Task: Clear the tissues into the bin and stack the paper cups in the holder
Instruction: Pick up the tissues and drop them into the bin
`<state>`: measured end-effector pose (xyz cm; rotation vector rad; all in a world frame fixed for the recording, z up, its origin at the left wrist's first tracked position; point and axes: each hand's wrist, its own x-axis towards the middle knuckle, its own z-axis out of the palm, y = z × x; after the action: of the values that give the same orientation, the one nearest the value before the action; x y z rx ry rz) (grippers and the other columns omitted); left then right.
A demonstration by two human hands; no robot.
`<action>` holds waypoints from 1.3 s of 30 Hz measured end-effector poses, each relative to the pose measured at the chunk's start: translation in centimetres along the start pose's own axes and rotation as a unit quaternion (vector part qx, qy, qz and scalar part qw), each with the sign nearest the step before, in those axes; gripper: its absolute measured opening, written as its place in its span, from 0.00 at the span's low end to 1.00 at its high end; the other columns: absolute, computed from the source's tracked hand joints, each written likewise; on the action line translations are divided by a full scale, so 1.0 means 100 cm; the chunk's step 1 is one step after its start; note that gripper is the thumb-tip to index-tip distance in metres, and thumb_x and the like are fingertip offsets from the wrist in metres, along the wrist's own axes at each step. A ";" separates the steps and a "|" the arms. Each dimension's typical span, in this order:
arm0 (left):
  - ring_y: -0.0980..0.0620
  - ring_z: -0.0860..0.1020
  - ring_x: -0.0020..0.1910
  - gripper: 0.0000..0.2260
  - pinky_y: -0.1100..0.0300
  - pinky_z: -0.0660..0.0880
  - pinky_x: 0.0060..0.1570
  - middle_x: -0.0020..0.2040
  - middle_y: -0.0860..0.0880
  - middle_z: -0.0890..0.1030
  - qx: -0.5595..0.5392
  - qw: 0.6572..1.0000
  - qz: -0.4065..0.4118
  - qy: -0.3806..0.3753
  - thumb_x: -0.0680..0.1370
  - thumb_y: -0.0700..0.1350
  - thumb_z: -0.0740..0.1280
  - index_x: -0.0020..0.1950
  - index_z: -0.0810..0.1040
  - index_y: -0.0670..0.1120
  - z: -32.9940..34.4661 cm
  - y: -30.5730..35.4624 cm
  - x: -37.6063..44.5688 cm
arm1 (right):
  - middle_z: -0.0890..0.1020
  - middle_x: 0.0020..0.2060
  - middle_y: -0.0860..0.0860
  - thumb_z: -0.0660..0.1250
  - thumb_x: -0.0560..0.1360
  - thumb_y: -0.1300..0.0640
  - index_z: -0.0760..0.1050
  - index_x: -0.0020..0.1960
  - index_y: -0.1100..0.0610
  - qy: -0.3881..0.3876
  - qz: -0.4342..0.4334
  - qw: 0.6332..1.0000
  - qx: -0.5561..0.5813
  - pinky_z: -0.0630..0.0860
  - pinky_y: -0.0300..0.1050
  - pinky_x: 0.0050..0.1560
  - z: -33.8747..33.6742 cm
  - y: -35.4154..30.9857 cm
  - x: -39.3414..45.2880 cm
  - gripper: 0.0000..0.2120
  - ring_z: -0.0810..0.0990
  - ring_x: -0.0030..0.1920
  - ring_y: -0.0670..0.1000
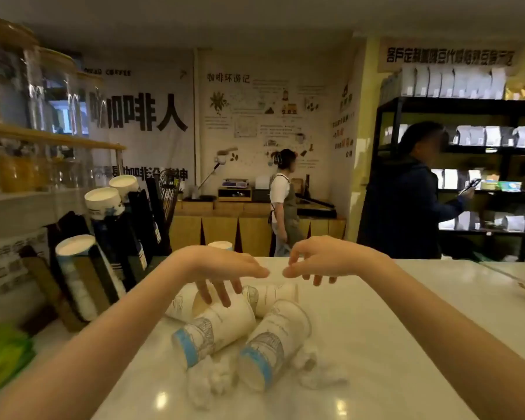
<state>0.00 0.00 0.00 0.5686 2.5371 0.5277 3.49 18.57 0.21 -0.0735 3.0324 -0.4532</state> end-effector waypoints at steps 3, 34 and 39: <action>0.47 0.77 0.55 0.25 0.50 0.74 0.53 0.64 0.45 0.71 0.026 0.999 -0.031 -0.031 0.75 0.61 0.56 0.70 0.59 0.55 0.015 -0.017 0.005 | 0.79 0.48 0.51 0.62 0.73 0.40 0.71 0.61 0.54 -0.072 0.033 0.997 -0.017 0.79 0.48 0.48 0.017 0.005 0.004 0.23 0.81 0.46 0.51; 0.53 0.77 0.48 0.10 0.67 0.73 0.45 0.52 0.47 0.80 -0.126 0.979 0.093 0.131 0.68 0.46 0.73 0.48 0.81 0.52 0.120 -0.092 -0.035 | 0.83 0.42 0.54 0.69 0.71 0.58 0.80 0.51 0.58 -0.117 -0.013 0.966 0.232 0.80 0.42 0.33 0.092 0.041 -0.048 0.09 0.81 0.38 0.50; 0.56 0.78 0.44 0.09 0.68 0.75 0.43 0.50 0.46 0.83 -0.220 0.974 0.056 0.019 0.69 0.43 0.72 0.48 0.82 0.51 0.166 -0.098 -0.057 | 0.79 0.36 0.56 0.68 0.72 0.59 0.78 0.52 0.64 -0.201 -0.064 0.923 0.323 0.76 0.42 0.24 0.136 0.030 -0.089 0.12 0.78 0.30 0.49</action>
<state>10.48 -6.67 -15.79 0.5379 2.3230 1.1131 13.34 18.04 -13.01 -0.2832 2.3511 -1.2443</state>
